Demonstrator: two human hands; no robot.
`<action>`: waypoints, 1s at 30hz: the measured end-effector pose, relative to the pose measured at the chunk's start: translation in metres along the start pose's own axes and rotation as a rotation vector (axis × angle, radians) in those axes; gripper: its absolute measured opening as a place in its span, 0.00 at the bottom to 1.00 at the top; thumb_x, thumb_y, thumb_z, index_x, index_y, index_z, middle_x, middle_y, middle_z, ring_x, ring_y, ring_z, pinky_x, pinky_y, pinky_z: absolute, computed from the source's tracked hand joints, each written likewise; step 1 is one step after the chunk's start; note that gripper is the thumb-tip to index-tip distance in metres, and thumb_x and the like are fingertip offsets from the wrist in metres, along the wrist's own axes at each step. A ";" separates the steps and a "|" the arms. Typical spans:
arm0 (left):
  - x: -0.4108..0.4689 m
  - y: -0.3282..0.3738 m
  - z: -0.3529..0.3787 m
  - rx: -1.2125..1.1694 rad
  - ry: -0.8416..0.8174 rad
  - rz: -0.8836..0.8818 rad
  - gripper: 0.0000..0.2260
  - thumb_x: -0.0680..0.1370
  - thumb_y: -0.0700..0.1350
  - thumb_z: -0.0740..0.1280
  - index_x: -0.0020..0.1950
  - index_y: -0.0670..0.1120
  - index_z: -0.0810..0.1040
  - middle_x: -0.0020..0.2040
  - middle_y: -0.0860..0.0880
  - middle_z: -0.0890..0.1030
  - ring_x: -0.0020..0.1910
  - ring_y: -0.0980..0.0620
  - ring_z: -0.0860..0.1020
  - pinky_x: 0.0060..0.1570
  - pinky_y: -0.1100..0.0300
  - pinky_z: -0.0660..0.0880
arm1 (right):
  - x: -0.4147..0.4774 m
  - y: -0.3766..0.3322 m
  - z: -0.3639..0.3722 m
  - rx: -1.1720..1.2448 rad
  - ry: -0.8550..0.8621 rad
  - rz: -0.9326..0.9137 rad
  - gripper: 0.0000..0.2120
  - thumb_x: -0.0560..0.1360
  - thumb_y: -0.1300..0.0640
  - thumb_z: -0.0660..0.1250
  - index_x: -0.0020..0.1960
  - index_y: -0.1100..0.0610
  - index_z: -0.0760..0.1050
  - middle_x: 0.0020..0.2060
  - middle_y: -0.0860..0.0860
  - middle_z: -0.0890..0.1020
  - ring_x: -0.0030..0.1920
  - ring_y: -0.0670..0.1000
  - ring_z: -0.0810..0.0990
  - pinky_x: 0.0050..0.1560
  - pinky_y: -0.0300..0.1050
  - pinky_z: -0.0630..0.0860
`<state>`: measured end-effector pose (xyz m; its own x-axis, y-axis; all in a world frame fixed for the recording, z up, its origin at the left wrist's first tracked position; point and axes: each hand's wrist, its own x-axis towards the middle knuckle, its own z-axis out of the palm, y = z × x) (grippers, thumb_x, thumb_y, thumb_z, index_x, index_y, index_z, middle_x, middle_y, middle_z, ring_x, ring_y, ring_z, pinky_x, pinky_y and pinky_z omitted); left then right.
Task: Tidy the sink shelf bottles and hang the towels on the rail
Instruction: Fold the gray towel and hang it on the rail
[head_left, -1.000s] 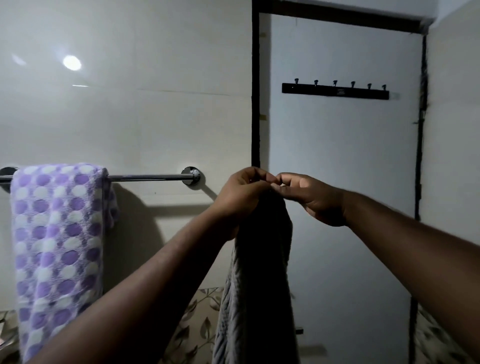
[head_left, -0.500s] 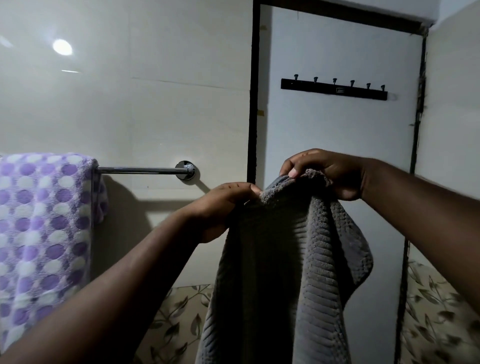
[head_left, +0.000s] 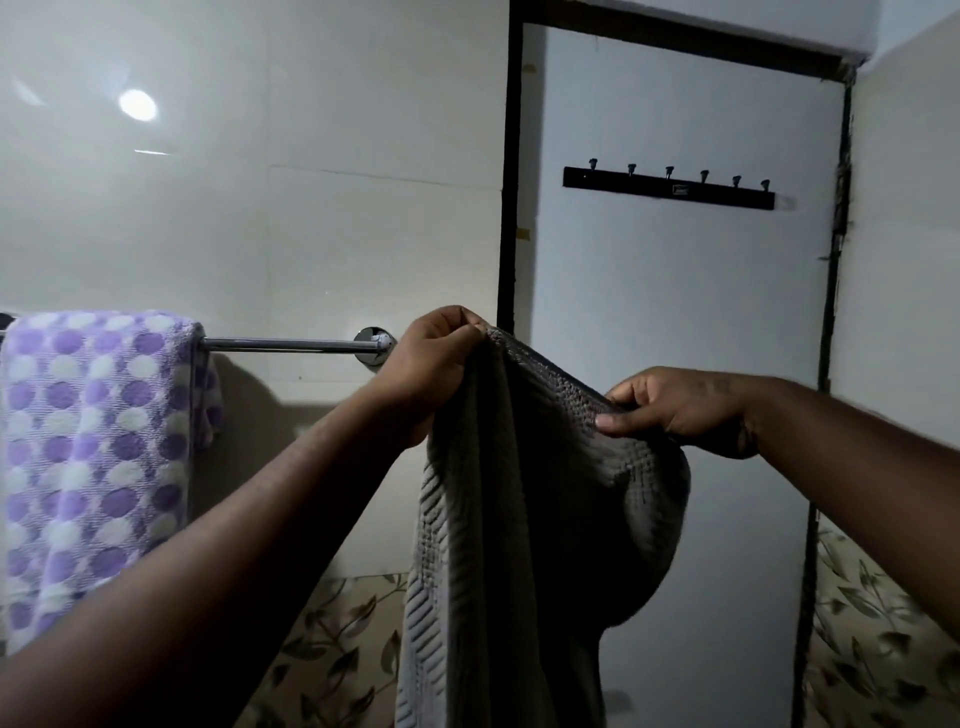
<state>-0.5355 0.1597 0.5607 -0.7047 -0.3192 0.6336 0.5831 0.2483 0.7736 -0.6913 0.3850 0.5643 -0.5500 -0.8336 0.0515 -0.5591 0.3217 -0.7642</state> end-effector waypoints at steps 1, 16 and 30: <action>0.002 -0.001 -0.003 0.052 0.016 -0.002 0.10 0.83 0.37 0.61 0.43 0.44 0.75 0.35 0.46 0.75 0.32 0.52 0.73 0.33 0.60 0.70 | -0.001 0.003 -0.002 0.021 0.092 -0.005 0.13 0.75 0.52 0.74 0.54 0.60 0.85 0.52 0.59 0.87 0.51 0.55 0.87 0.51 0.46 0.82; -0.024 -0.049 -0.013 -0.107 -0.500 -0.330 0.03 0.82 0.41 0.65 0.53 0.42 0.76 0.45 0.47 0.80 0.42 0.54 0.79 0.40 0.65 0.76 | 0.009 -0.014 -0.034 0.159 1.140 -0.169 0.09 0.77 0.50 0.73 0.44 0.56 0.83 0.41 0.52 0.86 0.44 0.54 0.84 0.56 0.55 0.83; -0.012 -0.024 0.037 0.123 -0.145 -0.129 0.04 0.77 0.33 0.67 0.46 0.40 0.81 0.41 0.38 0.81 0.35 0.47 0.78 0.36 0.58 0.74 | 0.007 -0.036 0.045 -0.136 0.207 -0.261 0.16 0.73 0.38 0.73 0.55 0.47 0.84 0.52 0.51 0.88 0.56 0.48 0.86 0.56 0.43 0.81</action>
<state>-0.5558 0.1911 0.5350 -0.8261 -0.2234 0.5173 0.4366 0.3267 0.8382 -0.6471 0.3475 0.5633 -0.4837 -0.7916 0.3733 -0.7670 0.1780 -0.6164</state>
